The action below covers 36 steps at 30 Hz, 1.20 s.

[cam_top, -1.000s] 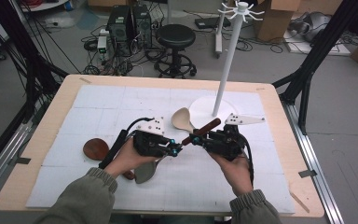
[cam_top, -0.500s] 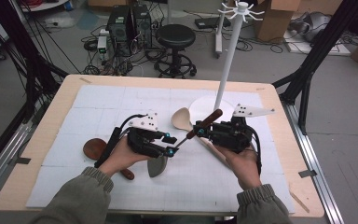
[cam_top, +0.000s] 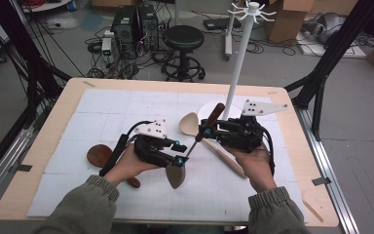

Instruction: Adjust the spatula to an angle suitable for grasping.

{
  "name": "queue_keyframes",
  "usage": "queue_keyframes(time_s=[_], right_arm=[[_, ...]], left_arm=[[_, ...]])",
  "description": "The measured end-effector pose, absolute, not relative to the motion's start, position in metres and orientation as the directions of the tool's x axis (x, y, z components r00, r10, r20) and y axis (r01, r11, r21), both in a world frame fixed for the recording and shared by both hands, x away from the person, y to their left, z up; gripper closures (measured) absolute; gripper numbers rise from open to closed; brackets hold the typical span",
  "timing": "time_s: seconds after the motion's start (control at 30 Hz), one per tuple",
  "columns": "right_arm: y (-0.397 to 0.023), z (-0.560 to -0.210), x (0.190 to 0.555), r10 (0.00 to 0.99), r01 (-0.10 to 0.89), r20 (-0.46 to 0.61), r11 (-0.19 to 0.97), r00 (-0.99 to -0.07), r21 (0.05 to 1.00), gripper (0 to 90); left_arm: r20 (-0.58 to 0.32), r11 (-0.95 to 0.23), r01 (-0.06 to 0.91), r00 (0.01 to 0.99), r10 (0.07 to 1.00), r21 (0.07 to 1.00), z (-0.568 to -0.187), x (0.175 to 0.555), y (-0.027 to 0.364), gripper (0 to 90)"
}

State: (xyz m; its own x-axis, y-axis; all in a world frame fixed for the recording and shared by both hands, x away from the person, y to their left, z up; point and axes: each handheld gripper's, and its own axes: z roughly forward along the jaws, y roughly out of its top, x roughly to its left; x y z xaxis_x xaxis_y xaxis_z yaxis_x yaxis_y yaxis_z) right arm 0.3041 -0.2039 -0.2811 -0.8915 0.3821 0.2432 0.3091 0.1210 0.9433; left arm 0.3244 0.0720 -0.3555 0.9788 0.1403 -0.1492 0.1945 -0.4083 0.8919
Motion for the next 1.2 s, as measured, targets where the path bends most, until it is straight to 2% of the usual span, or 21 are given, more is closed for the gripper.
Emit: queue_keyframes(time_s=[0.37, 0.6, 0.87, 1.0, 1.1, 1.2], right_arm=[[-0.194, -0.279, 0.303, 0.316, 0.27, 0.219, 0.128, -0.923, 0.954, 72.8], [-0.192, -0.28, 0.302, 0.325, 0.272, 0.222, 0.118, -0.919, 0.955, 72.0], [-0.181, -0.283, 0.29, 0.472, 0.265, 0.173, 0.135, -0.864, 0.955, 64.5], [-0.176, -0.285, 0.282, 0.528, 0.249, 0.143, 0.135, -0.837, 0.959, 66.2], [-0.17, -0.285, 0.278, 0.553, 0.243, 0.126, 0.144, -0.824, 0.959, 71.0], [-0.169, -0.284, 0.279, 0.533, 0.243, 0.136, 0.135, -0.835, 0.961, 72.3]], left_arm=[[-0.159, -0.376, 0.187, 0.982, 0.104, 0.908, -0.354, 0.321, 0.071, 81.9], [-0.129, -0.385, 0.161, 0.986, 0.107, 0.909, -0.353, 0.318, 0.07, 83.9], [-0.108, -0.364, 0.159, 0.982, 0.156, 0.918, -0.352, 0.313, 0.067, 84.1], [-0.092, -0.354, 0.159, 0.976, 0.197, 0.922, -0.35, 0.313, 0.068, 84.2], [-0.082, -0.356, 0.153, 0.975, 0.206, 0.922, -0.349, 0.311, 0.068, 84.1], [-0.1, -0.349, 0.162, 0.977, 0.189, 0.923, -0.349, 0.311, 0.069, 83.7]])
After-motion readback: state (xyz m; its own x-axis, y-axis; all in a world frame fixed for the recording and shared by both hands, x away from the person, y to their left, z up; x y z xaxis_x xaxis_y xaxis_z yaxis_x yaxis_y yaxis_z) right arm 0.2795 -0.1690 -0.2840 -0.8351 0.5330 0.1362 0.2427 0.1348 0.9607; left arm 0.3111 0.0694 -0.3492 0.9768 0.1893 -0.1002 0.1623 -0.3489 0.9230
